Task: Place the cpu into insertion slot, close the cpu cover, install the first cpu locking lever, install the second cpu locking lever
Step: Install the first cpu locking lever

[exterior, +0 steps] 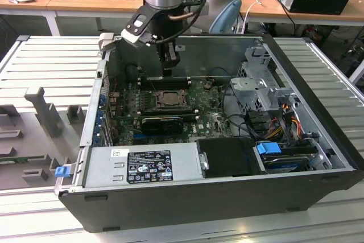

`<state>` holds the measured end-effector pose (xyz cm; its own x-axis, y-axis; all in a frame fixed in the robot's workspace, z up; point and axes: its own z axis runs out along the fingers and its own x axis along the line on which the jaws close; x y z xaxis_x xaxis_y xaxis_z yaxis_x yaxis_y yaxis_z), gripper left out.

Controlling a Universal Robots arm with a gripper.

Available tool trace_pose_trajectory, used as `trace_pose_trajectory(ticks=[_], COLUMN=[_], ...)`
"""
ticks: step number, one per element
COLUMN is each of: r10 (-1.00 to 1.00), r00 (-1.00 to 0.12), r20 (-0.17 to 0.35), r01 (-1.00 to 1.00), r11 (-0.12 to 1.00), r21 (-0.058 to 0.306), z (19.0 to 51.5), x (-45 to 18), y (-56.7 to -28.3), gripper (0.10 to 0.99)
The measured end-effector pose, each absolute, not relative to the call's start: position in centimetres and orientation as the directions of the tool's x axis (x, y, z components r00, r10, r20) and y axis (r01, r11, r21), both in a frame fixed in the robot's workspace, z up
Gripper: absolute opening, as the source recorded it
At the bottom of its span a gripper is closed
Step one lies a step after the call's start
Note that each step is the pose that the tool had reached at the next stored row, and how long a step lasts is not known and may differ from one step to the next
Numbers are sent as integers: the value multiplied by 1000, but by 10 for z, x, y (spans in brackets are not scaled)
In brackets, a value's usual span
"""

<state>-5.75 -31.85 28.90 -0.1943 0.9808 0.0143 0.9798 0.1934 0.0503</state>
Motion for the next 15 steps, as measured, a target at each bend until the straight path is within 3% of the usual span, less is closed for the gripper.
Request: trace_pose_trajectory(ticks=[3,15], r10=[955,891], r00=[-296,-453], r20=[14,14], r01=[954,891], r11=[295,452], r21=[50,50], z=[289,289], x=[-58,-58], y=[-319,-319], gripper=[106,106])
